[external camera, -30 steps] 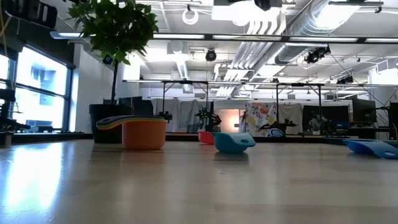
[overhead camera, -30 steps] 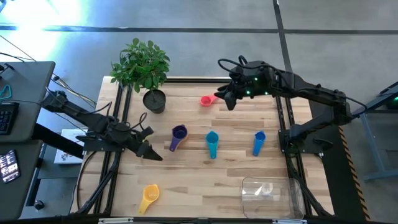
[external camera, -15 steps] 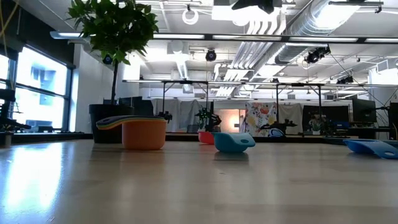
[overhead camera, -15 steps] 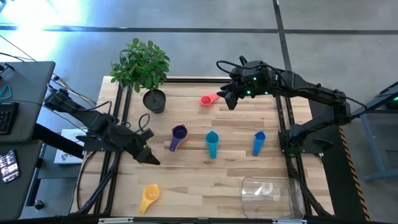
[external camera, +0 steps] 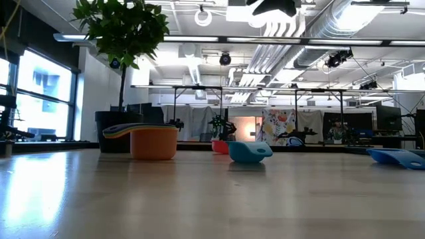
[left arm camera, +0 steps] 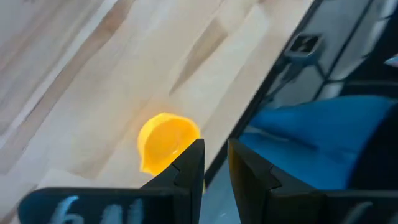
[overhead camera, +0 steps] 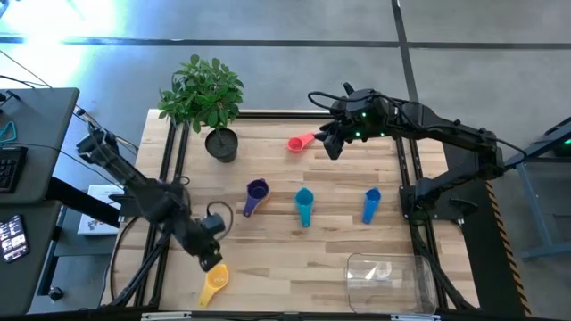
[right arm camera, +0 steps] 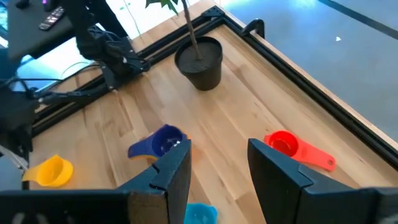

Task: Nest measuring cups in basket
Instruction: Stack the yellow measuring cup on the violet measuring cup

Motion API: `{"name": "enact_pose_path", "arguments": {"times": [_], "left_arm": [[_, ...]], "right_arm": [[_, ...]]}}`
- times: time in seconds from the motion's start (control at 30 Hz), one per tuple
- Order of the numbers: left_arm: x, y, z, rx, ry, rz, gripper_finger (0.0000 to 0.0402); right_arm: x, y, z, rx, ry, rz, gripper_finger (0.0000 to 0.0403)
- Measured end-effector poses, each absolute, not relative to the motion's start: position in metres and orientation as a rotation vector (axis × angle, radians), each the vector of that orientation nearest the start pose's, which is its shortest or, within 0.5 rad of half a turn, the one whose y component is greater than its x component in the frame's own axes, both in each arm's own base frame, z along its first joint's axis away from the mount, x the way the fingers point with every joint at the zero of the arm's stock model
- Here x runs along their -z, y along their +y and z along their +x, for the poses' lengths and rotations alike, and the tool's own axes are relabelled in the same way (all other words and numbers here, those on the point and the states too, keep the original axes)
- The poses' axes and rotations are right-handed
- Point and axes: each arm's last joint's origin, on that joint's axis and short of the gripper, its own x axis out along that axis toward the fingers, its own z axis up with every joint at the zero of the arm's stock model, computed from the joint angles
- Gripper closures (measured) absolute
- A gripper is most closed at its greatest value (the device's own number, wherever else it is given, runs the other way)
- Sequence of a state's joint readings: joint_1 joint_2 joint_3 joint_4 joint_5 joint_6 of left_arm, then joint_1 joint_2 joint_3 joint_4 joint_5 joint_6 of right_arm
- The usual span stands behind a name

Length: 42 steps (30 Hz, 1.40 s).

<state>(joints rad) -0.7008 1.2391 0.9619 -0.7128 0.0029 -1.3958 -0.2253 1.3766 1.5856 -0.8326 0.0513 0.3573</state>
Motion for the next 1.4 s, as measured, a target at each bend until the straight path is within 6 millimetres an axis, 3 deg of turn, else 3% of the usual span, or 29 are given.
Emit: {"name": "enact_pose_path", "arguments": {"times": [0.37, 1.4], "left_arm": [[-0.231, -0.187, 0.179, -0.158, 1.302, -0.775, 0.0339], [-0.171, -0.205, 0.195, -0.310, 1.436, -0.617, 0.0339]], "right_arm": [[-0.414, -0.063, 0.266, 0.376, 0.594, 0.372, 0.0253], [-0.410, -0.062, 0.264, 0.383, 0.642, 0.374, 0.0253]]}}
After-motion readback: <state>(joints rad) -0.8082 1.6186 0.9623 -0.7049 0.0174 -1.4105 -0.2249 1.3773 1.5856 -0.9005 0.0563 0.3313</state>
